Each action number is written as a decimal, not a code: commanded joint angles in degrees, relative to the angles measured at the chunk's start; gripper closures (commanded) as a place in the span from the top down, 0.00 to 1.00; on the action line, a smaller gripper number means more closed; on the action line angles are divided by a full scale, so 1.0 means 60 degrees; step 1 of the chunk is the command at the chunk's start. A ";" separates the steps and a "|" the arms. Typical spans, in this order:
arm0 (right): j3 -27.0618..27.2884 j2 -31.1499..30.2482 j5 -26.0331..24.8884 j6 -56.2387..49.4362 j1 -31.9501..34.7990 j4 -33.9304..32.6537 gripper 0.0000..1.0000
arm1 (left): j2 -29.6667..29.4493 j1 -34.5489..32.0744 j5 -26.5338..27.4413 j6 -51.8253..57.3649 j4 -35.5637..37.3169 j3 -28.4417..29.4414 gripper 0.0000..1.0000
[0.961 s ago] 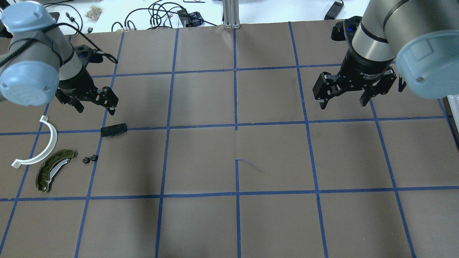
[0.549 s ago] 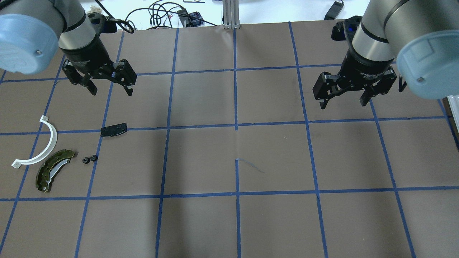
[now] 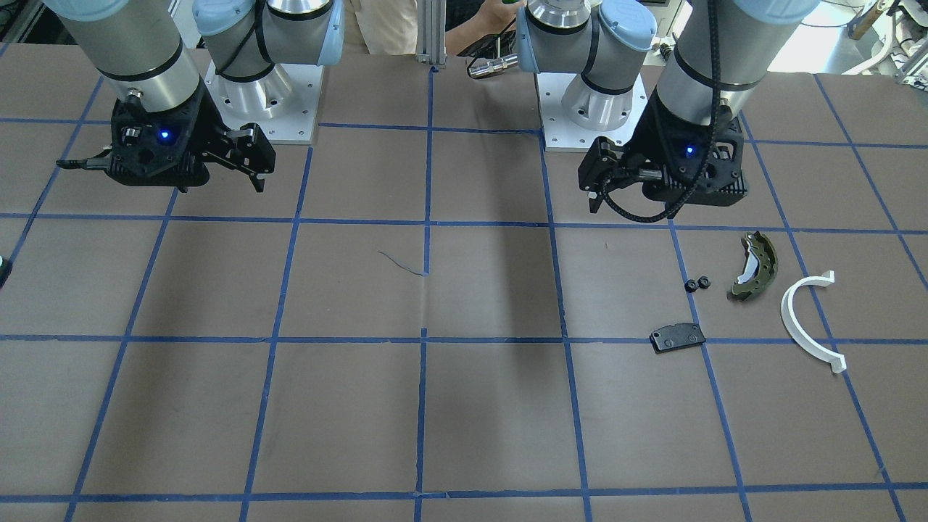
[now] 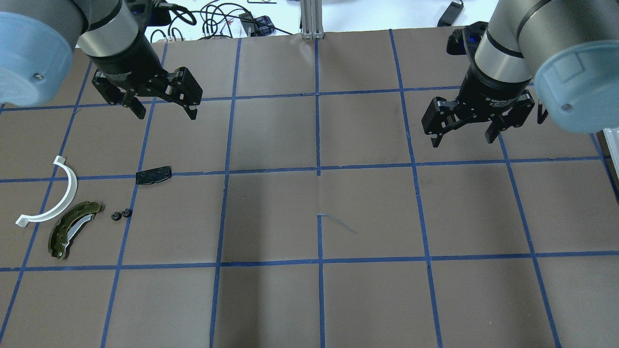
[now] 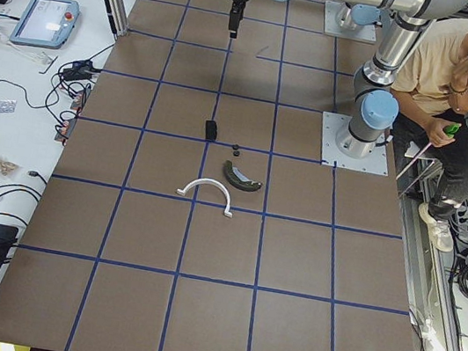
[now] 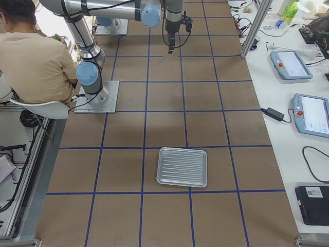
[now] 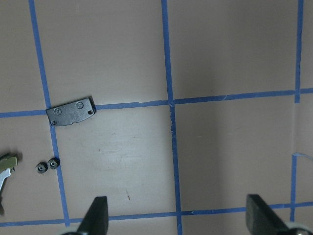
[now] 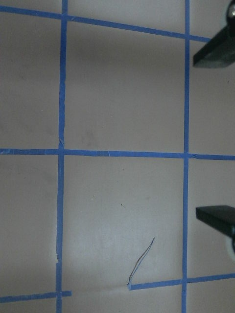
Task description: Place bearing gear from tray to pile
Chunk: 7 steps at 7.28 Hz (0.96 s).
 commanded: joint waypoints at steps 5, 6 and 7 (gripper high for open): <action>0.0007 0.0001 0.0006 -0.0055 0.0000 -0.0011 1.00 | 0.0202 -0.0008 -0.0137 0.0024 0.0597 -0.0174 1.00; 0.0021 0.0001 -0.0009 -0.0069 0.0000 -0.0011 1.00 | 0.0261 -0.0008 -0.0107 0.0053 0.0599 -0.0218 1.00; 0.0021 0.0016 -0.0023 -0.0084 -0.0015 -0.0011 1.00 | 0.0320 -0.0008 -0.0078 0.0039 0.0555 -0.0233 1.00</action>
